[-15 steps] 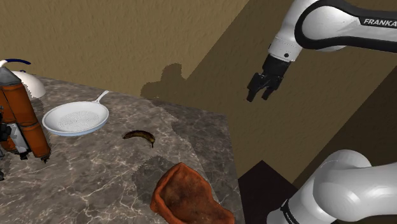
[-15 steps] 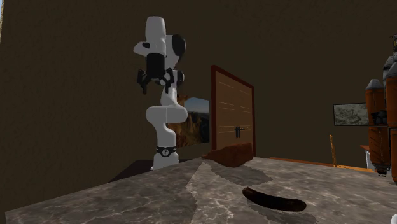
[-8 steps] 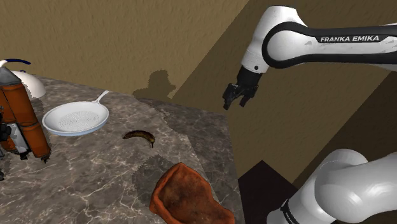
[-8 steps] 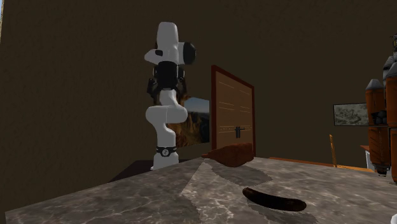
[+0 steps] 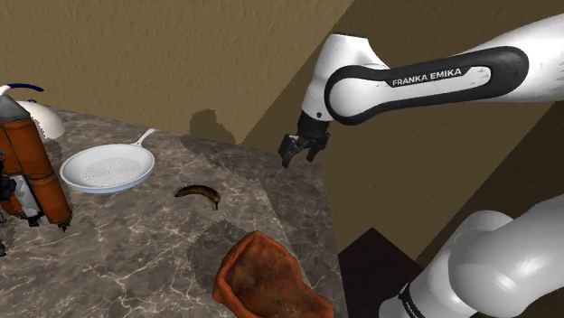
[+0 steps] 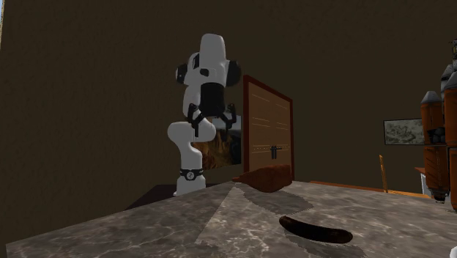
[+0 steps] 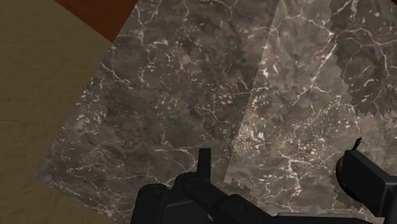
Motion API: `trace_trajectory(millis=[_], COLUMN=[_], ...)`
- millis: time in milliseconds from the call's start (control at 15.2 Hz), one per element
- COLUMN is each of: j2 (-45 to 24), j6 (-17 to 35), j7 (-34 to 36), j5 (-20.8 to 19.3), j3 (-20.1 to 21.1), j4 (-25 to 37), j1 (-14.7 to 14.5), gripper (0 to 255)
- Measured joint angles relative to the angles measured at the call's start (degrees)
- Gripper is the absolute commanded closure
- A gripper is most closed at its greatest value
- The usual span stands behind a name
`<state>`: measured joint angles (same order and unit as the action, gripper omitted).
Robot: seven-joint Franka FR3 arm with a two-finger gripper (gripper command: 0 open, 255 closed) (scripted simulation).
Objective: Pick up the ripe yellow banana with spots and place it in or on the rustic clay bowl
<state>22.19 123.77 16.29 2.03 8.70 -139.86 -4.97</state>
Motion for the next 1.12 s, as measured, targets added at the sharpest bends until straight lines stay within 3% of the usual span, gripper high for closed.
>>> trace_trajectory(millis=[462, 1122], j2=[-14.24, -36.33], j6=[9.18, 15.87], j7=[6.91, 20.10], j5=[-4.12, -16.96], j3=[4.92, 7.40], j4=[5.78, 20.37], j1=[-0.76, -4.90], gripper=[0, 0])
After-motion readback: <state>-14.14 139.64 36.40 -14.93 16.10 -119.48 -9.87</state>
